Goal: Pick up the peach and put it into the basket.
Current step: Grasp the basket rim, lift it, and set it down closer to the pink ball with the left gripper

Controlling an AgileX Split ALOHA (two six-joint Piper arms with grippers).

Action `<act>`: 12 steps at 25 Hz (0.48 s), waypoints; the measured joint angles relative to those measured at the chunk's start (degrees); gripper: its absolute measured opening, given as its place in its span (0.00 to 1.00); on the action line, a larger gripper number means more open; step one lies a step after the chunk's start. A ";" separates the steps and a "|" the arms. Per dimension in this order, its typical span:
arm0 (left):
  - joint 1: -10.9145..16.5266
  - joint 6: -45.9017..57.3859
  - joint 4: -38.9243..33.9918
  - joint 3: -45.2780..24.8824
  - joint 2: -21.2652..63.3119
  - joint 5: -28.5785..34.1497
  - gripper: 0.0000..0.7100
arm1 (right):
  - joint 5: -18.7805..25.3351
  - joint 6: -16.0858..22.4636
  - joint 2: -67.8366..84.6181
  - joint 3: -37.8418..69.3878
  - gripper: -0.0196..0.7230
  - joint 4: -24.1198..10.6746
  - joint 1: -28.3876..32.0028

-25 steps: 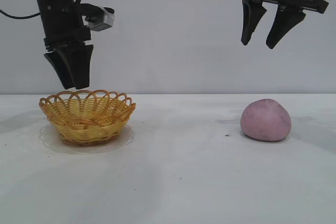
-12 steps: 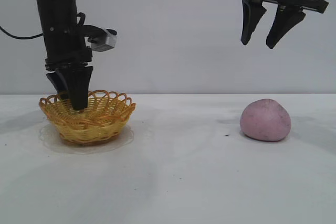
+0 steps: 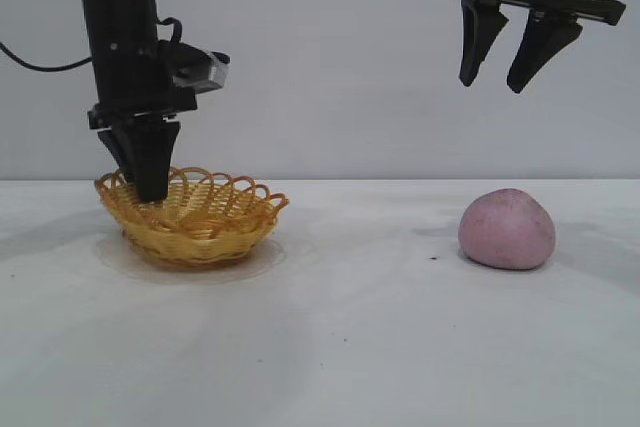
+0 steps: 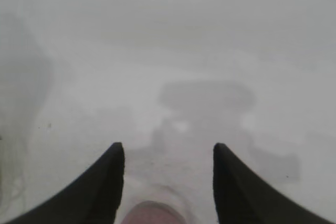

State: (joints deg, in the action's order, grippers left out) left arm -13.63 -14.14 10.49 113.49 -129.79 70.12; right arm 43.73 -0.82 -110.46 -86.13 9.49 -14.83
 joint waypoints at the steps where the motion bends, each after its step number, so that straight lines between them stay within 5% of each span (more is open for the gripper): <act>1: 0.00 0.74 0.96 -1.30 1.15 0.00 0.00 | 0.00 0.00 0.00 0.00 0.47 -0.10 0.00; 8: 0.00 4.60 7.28 -15.89 8.85 -1.20 0.00 | -0.11 0.00 0.00 0.00 0.47 -0.10 0.00; 12: 0.00 4.84 16.51 -27.67 13.86 -11.02 0.00 | -0.55 0.00 0.00 0.00 0.47 -0.10 0.00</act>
State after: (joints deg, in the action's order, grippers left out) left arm -13.63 -9.30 27.00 85.82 -115.92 59.10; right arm 43.19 -0.82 -110.46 -86.13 9.39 -14.83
